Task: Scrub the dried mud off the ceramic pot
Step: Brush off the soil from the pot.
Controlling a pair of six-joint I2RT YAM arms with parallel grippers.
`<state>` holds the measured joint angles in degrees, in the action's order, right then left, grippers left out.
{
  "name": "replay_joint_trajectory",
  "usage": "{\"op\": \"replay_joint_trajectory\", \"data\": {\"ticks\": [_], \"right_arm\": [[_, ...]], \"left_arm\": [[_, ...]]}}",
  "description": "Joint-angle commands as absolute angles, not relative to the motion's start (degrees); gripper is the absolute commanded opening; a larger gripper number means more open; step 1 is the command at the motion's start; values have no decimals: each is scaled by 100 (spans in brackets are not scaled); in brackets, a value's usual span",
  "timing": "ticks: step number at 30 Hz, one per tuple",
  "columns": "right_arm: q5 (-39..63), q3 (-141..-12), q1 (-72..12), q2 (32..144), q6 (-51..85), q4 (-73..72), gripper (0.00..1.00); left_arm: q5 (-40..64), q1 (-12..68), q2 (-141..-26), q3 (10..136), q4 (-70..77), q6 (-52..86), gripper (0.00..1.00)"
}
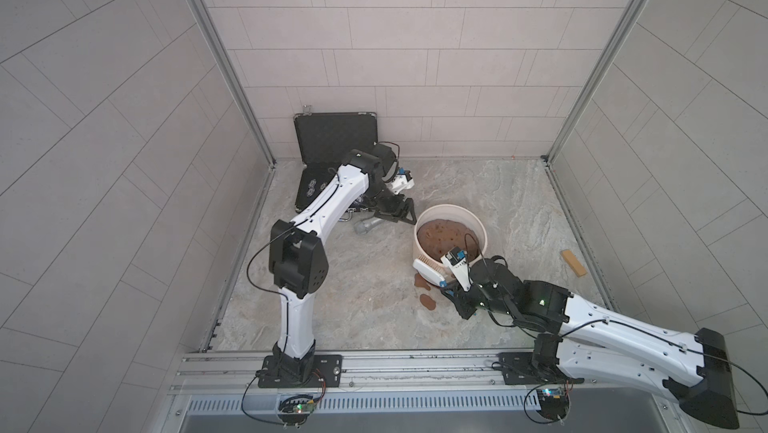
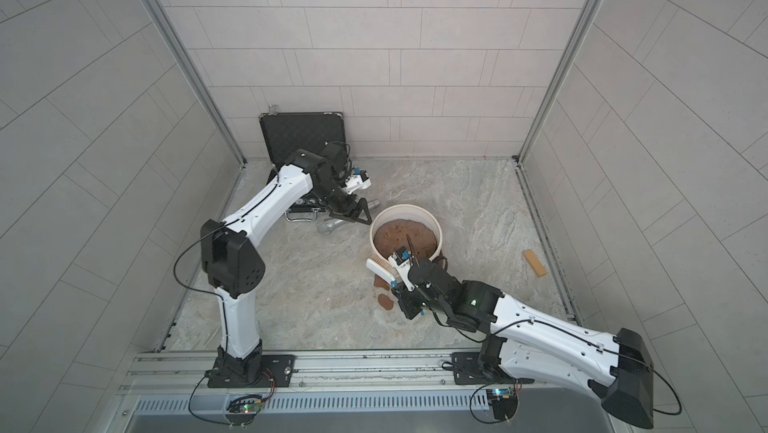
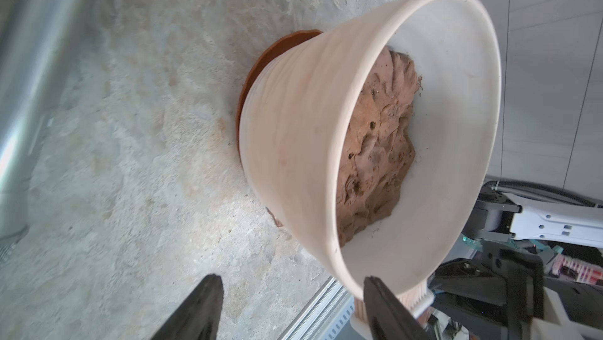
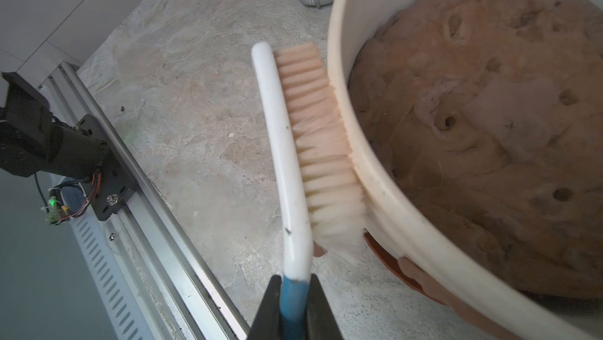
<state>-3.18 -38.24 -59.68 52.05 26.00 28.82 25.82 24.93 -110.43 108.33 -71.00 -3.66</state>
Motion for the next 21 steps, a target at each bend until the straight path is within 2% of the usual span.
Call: {"op": "replay_joint_trajectory", "data": {"ticks": [1,5,13,21], "right_arm": [[-1504,-3769,-5921,5206,2944,2591,0],[-1548,-3615,-5743,5387,3087,2567,0],[-202,-3225,-5769,6186,3035,2447,0],[-89,-3424,-6303,5178,3076,2845,0]], "left_arm": [[2624,2435,-10423,10192,-6641,-279,70],[2629,2349,-10030,9737,-6439,-263,70],[2851,2321,-9918,9522,-6301,-146,70],[2645,2325,-9963,9475,-6097,220,70]]}}
